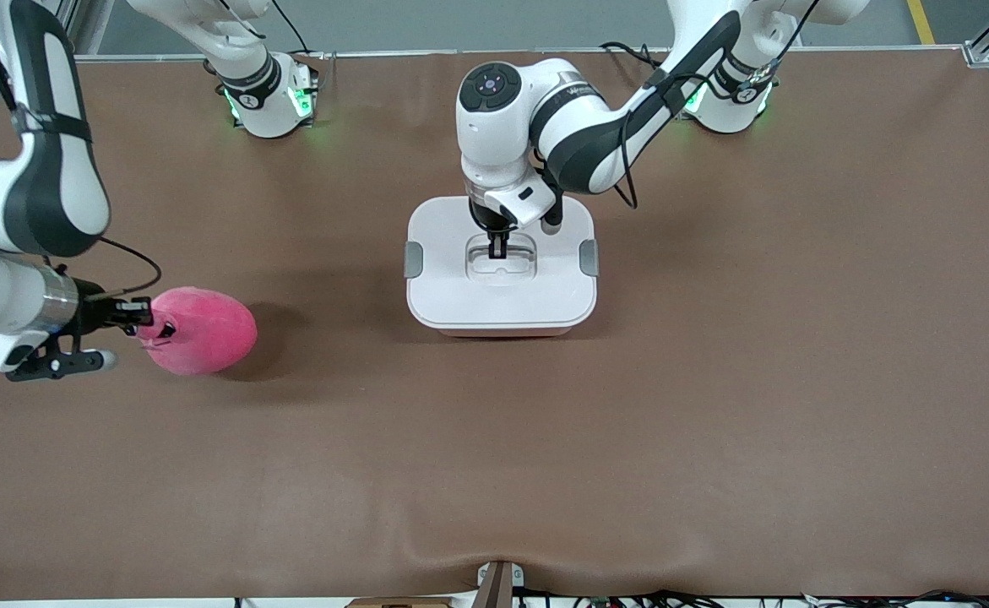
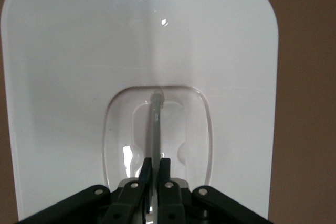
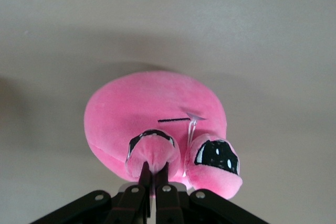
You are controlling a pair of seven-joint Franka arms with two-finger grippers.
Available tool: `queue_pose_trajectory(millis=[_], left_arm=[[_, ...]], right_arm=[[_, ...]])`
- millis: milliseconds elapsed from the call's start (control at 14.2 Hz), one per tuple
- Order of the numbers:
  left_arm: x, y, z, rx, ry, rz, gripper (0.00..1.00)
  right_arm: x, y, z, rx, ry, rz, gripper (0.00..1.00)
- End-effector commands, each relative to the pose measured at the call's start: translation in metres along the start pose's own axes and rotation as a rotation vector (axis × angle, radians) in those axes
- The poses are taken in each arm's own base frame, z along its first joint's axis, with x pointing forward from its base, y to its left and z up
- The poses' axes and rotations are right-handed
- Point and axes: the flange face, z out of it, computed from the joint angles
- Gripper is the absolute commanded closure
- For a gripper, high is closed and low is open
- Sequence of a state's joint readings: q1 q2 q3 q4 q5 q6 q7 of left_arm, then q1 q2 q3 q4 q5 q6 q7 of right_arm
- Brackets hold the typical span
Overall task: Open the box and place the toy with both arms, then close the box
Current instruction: 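Lift the lid off with the left gripper while the right gripper lifts the toy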
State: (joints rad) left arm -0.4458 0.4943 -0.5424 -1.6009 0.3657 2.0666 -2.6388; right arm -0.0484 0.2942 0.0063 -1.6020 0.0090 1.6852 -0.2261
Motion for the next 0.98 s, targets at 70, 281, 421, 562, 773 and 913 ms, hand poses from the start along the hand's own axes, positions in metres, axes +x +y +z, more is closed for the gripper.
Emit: queue_pose_trajectory(millis=[70,281,421,562,773,913], left_arm=[[0.003,-0.006,-0.035,-0.033,0.024,0.037,1.0],[0.023,0.011,-0.059,-0.041,0.039,0.104,1.0],[0.05,0.037,-0.077,-0.03,0.052,0.149,1.0],[0.077,0.057,-0.094,-0.029,0.053,0.21,1.0],[0.137,0.094,-0.111,-0.007,0.05,0.281,1.0],[0.178,0.116,-0.116,0.021,0.044,0.359,1.0]], right_arm=[[-0.015,-0.019,-0.041,0.0,-0.041,-0.102,1.0],[-0.014,-0.035,-0.064,-0.011,-0.006,-0.224,1.0],[-0.015,-0.051,-0.076,-0.026,0.003,-0.269,1.0],[-0.021,-0.081,-0.096,-0.048,0.038,-0.306,1.0],[-0.021,-0.143,-0.099,-0.06,0.043,-0.349,1.0],[-0.025,-0.208,-0.102,-0.077,0.061,-0.439,1.0]])
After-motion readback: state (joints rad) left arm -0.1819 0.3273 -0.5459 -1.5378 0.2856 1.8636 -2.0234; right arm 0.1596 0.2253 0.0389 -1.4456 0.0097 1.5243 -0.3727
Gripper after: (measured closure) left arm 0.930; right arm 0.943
